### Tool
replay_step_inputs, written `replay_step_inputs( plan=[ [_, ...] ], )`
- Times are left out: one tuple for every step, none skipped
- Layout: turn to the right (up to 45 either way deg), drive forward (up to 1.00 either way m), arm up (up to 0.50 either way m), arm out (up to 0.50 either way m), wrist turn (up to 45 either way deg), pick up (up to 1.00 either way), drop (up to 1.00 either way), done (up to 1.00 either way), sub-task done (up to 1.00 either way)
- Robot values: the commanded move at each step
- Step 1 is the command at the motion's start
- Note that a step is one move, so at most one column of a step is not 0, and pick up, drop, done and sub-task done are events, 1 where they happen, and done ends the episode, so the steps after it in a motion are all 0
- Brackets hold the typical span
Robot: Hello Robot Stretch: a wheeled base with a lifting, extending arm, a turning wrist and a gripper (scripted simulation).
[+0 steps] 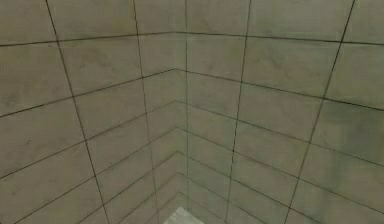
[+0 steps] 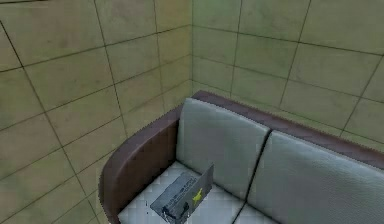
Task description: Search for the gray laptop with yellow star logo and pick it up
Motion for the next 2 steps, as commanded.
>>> replay_step_inputs(
  plan=[
    [0.0,0.0,0.1,0.0,0.0,0.0,0.0,0.0,0.0],
    [0.0,0.0,0.0,0.0,0.0,0.0,0.0,1.0,0.0]
  ],
)
